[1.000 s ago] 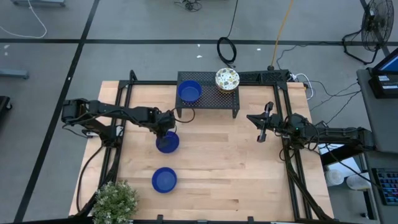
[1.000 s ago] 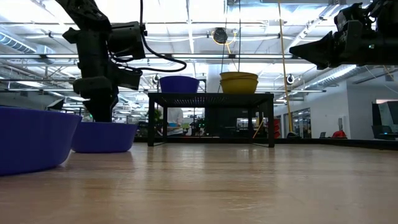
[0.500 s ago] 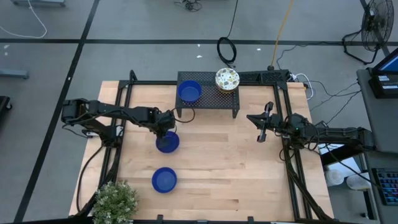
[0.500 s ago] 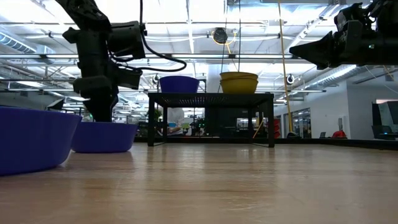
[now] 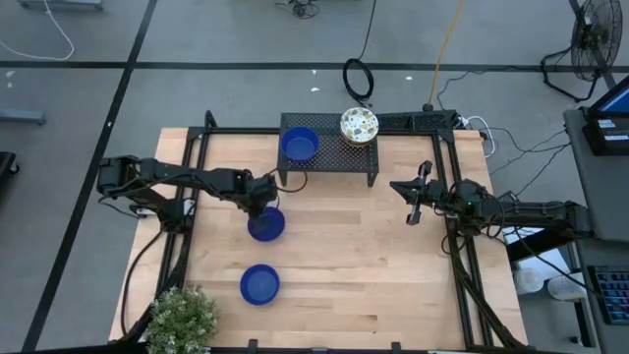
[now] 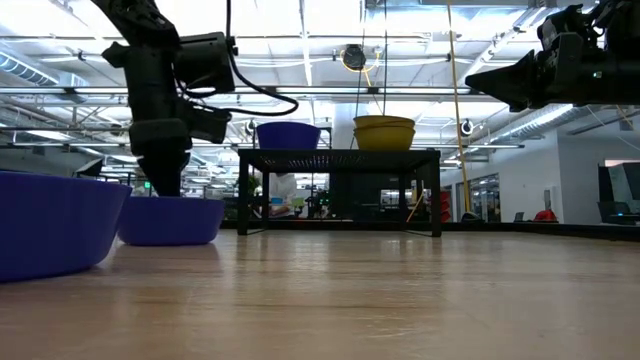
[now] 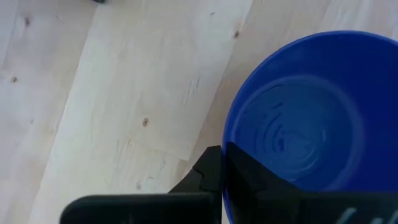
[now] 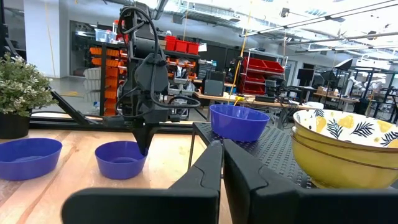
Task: Pick & Place Mini bowls
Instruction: Stack the top blue bowl on the blue bowl on the shelf
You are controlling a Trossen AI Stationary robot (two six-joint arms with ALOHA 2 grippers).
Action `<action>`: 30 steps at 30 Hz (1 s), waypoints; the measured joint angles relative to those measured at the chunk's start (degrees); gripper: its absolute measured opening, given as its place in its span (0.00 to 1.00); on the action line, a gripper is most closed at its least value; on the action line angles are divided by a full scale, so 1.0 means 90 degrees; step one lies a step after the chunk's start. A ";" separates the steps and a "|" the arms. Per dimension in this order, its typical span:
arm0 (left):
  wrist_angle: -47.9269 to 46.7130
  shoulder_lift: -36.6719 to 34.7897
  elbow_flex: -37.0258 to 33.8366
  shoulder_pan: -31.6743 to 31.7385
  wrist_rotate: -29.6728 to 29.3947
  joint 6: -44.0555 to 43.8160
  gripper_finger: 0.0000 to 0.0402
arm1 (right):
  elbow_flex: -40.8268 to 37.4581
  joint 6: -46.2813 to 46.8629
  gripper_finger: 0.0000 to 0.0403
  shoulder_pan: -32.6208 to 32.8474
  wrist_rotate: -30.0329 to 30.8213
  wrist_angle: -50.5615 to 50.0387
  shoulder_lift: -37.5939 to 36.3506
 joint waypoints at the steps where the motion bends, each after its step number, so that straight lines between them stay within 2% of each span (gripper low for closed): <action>1: -0.0032 0.0004 0.0042 0.0006 -0.0003 -0.0055 0.01 | 0.0000 -0.0001 0.00 0.0000 0.0000 -0.0002 0.0000; 8: -0.0426 0.0006 0.0678 0.0034 -0.0066 -0.0375 0.01 | 0.0000 0.0000 0.00 -0.0001 0.0000 -0.0001 -0.0001; 17: -0.1493 0.0006 0.2201 0.0034 -0.0055 -0.0775 0.01 | 0.0000 -0.0002 0.00 0.0000 0.0000 -0.0002 0.0000; 21: -0.1905 0.0006 0.2956 0.0034 -0.0485 -0.0763 0.03 | 0.0000 0.0000 0.00 -0.0002 0.0000 -0.0002 0.0002; 24: -0.2264 0.0006 0.3574 0.0074 -0.0844 -0.0441 0.02 | 0.0000 -0.0002 0.00 0.0000 0.0000 -0.0002 0.0002; 30: -0.2670 0.0004 0.4920 0.0499 -0.0888 0.0423 0.03 | 0.0000 0.0000 0.00 0.0000 0.0000 -0.0002 0.0002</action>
